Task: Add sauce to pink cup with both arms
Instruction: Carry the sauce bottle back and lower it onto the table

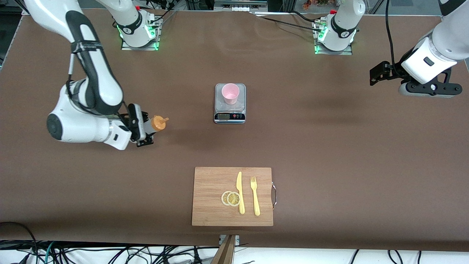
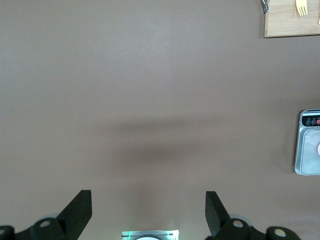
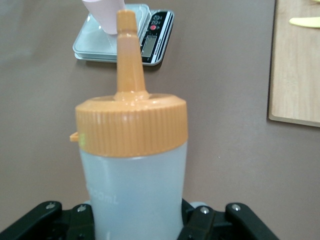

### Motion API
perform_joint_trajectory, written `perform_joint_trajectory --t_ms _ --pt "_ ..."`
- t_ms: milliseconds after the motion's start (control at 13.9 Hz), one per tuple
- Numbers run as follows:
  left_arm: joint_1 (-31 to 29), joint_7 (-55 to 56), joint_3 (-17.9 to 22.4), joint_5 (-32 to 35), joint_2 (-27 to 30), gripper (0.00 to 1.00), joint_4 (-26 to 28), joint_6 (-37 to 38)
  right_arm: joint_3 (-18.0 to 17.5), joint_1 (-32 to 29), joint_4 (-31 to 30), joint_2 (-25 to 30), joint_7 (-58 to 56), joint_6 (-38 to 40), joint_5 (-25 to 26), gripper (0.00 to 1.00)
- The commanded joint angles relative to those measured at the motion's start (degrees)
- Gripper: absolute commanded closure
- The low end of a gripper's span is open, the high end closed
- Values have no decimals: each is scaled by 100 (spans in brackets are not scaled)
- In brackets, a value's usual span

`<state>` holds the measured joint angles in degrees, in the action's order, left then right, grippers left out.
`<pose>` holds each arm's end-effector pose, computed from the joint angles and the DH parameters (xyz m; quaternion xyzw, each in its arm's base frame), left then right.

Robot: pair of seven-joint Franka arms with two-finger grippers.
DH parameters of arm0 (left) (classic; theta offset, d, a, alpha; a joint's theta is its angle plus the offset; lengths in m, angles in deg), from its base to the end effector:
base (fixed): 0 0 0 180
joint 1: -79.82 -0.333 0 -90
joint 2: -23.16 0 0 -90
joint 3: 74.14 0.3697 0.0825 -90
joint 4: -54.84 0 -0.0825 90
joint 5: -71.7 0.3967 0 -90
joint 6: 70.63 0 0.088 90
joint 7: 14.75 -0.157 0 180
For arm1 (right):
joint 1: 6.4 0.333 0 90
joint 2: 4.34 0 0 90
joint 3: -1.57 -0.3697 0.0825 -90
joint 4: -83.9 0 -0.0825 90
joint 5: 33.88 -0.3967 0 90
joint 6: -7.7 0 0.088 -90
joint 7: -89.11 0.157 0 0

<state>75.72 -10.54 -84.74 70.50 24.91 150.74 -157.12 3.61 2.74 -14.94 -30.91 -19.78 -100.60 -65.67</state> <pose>0.5352 -0.0658 0.5910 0.9975 -0.0196 -0.0675 0.0014 0.6453 0.1468 0.3022 -0.6095 -0.7431 -0.0937 0.2597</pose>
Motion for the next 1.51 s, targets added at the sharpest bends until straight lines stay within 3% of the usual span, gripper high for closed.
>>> perform_joint_trajectory --t_ms 0,287,718,1435 --pt "6 -70 -12 42 -70 0 -159 132 -107 -534 -56 -32 -727 421 -712 100" --pt "6 -62 -12 42 -70 0 -159 132 -107 -1325 -47 -357 -2045 1238 -1609 100" --pt "6 -62 -12 42 -70 0 -159 132 -107 -2284 -47 -1288 -3321 2258 -2339 100" --pt "-3 -70 -12 42 -70 0 -159 185 -107 -2601 -100 -2097 -4201 2717 -2701 100"
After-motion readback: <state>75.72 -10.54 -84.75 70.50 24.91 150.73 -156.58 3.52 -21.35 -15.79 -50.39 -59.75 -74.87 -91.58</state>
